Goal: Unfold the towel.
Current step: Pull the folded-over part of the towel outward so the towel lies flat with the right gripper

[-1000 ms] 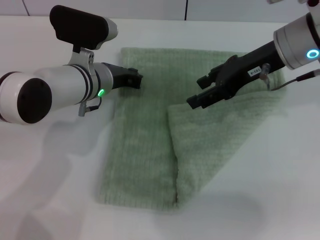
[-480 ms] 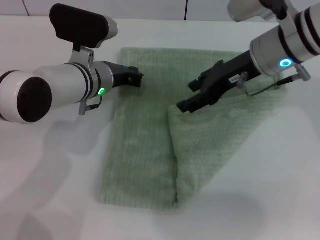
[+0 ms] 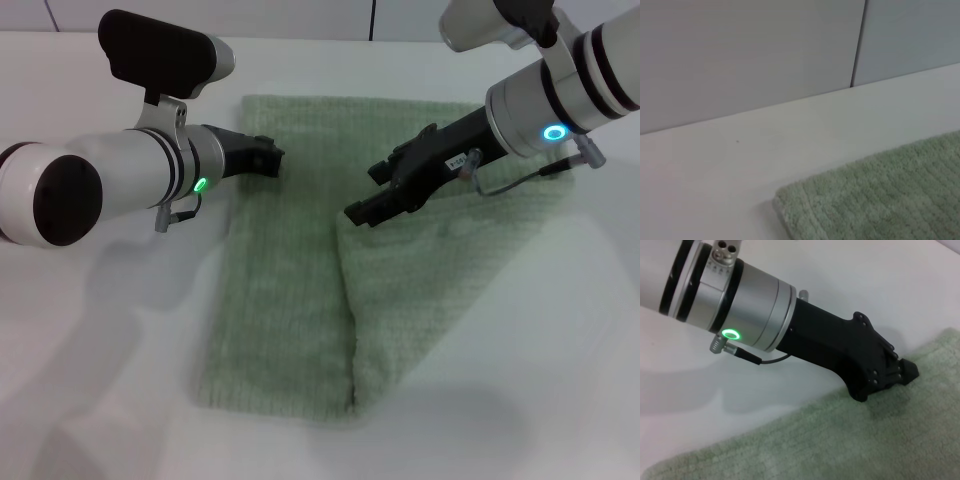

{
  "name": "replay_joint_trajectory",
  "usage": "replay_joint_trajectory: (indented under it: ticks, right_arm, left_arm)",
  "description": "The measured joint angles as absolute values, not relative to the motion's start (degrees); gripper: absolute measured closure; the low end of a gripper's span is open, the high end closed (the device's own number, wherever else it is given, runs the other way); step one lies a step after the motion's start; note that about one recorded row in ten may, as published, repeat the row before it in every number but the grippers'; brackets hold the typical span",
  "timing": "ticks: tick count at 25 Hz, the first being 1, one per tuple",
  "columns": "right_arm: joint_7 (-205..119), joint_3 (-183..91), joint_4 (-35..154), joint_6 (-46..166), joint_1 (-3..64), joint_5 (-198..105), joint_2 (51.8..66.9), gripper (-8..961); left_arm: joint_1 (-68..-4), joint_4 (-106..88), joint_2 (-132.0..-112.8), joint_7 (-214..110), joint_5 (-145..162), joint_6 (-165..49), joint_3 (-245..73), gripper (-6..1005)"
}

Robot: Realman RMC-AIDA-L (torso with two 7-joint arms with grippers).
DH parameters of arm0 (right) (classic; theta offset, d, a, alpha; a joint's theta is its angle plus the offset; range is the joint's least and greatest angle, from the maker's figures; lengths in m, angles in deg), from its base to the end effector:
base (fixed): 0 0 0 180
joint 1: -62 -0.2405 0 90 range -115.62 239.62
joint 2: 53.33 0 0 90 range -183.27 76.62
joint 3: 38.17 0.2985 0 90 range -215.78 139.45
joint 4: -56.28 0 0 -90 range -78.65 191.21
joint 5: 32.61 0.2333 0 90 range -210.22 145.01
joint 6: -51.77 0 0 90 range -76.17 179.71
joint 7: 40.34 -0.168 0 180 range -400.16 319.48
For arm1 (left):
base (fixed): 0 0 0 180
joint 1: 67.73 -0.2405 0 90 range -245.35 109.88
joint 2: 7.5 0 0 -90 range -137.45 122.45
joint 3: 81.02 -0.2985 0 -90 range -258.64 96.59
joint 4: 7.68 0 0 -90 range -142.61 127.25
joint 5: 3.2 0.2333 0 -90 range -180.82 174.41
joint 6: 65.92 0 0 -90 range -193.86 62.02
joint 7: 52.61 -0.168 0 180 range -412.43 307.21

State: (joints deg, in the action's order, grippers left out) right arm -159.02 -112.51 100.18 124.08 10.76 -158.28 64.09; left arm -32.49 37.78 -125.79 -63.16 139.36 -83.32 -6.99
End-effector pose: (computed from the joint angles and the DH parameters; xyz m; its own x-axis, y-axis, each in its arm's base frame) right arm 0.1648 0.4612 -0.1011 0.9164 -0.3997 0.0193 -0.3910 -0.9045 -0.1705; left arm -0.2602 0.4708 -0.1323 0.7355 0.5770 0.3550 0.6391 -0.4173 -0.6460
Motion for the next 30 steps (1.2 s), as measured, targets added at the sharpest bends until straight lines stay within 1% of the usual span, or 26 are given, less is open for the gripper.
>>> replay_joint_trajectory:
  ticks: [11,15,30]
  right_arm:
    - [-158.93,-112.66,99.93,122.93,10.66,-158.29,64.30,239]
    - [-158.90,-113.07,99.74,122.31,10.66,-158.29,64.72,238]
    - [-158.20,-115.41,95.64,117.67,9.35,-158.25,65.46,239]
  left_arm:
    - [-32.46,37.10,-125.89,-63.16,139.35,-83.29,-7.11,1000]
    - [-32.47,37.06,-125.97,-63.16,139.36,-83.25,-7.11,1000]
    - [-32.49,36.96,-125.97,-63.16,139.06,-83.21,-7.86,1000]
